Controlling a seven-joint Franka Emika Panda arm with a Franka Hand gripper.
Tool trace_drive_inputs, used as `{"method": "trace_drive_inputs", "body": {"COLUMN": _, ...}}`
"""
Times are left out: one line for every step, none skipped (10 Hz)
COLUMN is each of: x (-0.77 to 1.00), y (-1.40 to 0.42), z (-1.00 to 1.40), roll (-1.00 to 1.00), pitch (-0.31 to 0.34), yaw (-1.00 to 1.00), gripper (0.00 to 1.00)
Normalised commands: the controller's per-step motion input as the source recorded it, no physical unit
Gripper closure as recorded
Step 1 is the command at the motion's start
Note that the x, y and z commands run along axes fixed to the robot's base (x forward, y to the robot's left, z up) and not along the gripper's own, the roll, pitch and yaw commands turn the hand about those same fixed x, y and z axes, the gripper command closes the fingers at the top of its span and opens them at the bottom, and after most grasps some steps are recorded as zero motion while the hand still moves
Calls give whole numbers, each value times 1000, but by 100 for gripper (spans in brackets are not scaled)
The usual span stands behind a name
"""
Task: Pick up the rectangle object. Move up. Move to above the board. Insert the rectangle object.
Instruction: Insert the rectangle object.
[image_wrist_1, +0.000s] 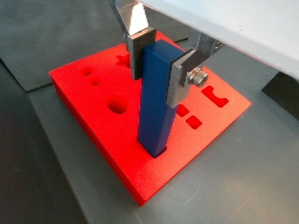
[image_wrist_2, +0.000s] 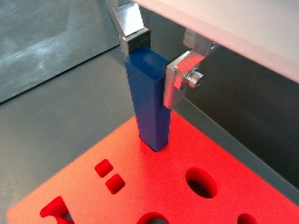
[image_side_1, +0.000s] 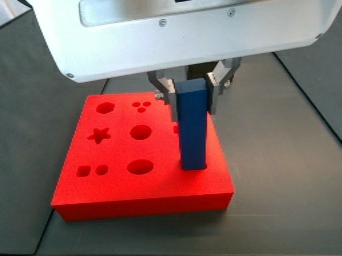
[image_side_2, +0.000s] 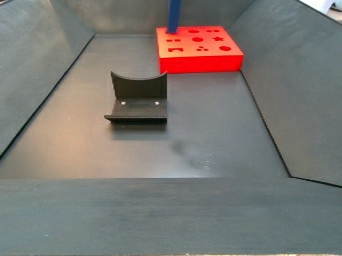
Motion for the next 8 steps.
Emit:
{"method": "trace_drive_inputs", "body": {"x": 451, "y": 0, "z": -817, "roll": 0, "pitch": 131, "yaw": -169, "gripper": 100}}
{"method": "trace_drive_inputs", "body": {"x": 471, "y": 0, "z": -734, "roll": 0, "pitch": 196, "yaw": -249, "gripper": 100}}
{"method": "trace_drive_inputs", "body": {"x": 403, "y": 0, "z": -669, "roll": 0, "pitch": 181, "yaw": -291, "gripper": 100}}
{"method": "trace_drive_inputs", "body": {"x": 294, "y": 0, "z": -603, "roll": 0, "pitch": 103, "yaw": -251, "gripper": 100}}
{"method": "trace_drive_inputs", "body": {"x": 240, "y": 0, "z": -511, "roll": -24, "pitch": 31, "yaw": -217, "gripper": 100}}
{"method": "trace_drive_inputs", "body": {"x": 103, "y": 0, "z": -349, "roll": -16, "pitch": 0, "yaw": -120, "gripper": 100}}
{"method": "trace_drive_inputs", "body": {"x": 37, "y": 0, "z": 0, "roll": -20, "pitch": 0, "yaw": -3, "gripper": 100}}
{"method": "trace_drive_inputs", "body": {"x": 0, "y": 0, "z": 0, "roll": 0, "pitch": 0, "yaw": 0, "gripper": 100}}
